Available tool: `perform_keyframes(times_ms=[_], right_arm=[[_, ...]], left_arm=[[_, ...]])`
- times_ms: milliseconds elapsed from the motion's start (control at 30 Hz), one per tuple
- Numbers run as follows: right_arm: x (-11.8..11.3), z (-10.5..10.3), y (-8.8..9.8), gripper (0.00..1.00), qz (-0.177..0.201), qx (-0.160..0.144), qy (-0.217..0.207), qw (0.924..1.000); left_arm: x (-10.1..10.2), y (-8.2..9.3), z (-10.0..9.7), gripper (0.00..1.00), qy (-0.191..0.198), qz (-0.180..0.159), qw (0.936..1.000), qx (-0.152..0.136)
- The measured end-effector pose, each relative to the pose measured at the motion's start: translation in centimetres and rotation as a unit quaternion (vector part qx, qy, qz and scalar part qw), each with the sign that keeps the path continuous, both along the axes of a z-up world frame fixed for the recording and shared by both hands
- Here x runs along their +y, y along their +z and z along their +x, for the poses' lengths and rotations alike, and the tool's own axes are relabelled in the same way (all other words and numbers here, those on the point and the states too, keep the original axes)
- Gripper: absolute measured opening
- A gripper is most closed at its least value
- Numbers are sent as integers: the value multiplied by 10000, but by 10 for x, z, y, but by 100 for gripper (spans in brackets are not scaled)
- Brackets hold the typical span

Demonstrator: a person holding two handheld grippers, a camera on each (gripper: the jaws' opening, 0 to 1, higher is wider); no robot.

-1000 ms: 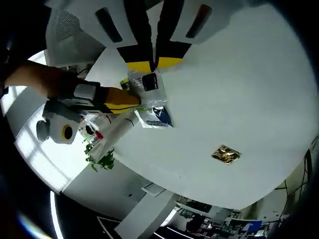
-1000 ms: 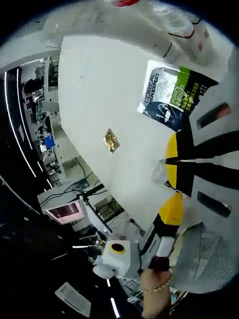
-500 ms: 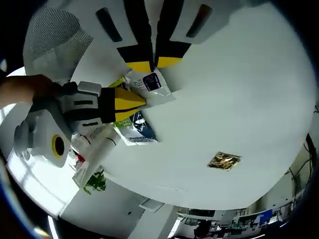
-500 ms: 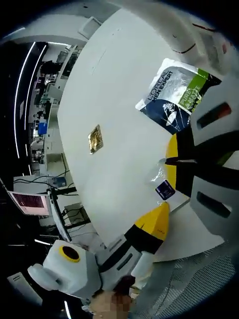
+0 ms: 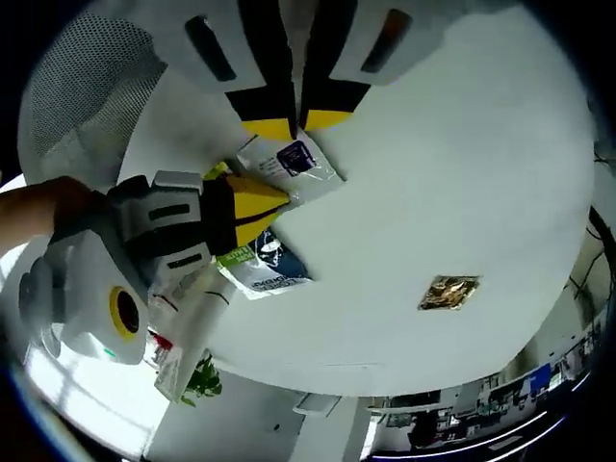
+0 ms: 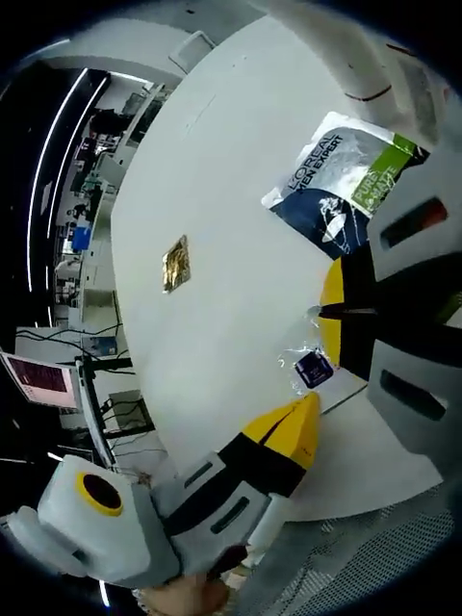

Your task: Arrange the skincare products in the storage area until every visible bottle or jar stands upright without overlapping.

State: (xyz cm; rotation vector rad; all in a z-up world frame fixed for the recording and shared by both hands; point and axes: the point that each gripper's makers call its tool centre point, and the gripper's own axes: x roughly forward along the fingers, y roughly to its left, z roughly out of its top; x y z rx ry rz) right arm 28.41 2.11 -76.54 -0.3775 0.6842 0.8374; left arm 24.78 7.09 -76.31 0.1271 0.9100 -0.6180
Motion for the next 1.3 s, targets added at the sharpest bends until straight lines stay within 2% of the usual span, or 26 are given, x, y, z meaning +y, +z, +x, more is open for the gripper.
perform_keyframes(times_ms=[33,67,200,267,333,467,533,800,900,1000,1067,1300], right_arm=[[0,1,1,1,0,-20,-4,10000],[1,1,1,1,14,-31,3,10000],[2,1,0,1,-19,-47,68,10000],[2,0,0,1,6,-31,54,10000],[3,-1,-1,1,-4,-45,77,10000],[4,0,-1,1,16,-28,133,9999],[5,-1,-1,1,-2,-48,194,9998],[6,0,0,1,-68,-123,356,9993],[6,0,6,3,69,-185,350,9992],[0,5,10,9,139,-313,218,9992],[-2,10,18,15,354,-393,103,9985],[-15,11,35,23,417,-554,22,9976]], left_arm=[[3,-2,0,2,-144,230,9996,-70],[2,0,2,4,-247,281,9991,-201],[-14,11,10,18,-565,47,9964,-629],[-20,13,13,17,-770,59,9939,-787],[-25,11,15,15,-1035,212,9899,-948],[-29,-1,18,18,-1384,563,9825,-1114],[-34,2,17,19,-1497,663,9793,-1187],[-35,1,17,18,-1464,633,9801,-1182],[-35,2,17,18,-1428,609,9809,-1171],[-36,2,17,18,-1439,622,9805,-1185],[-36,2,17,18,-1452,634,9802,-1191],[-35,1,18,18,-1475,643,9798,-1187]])
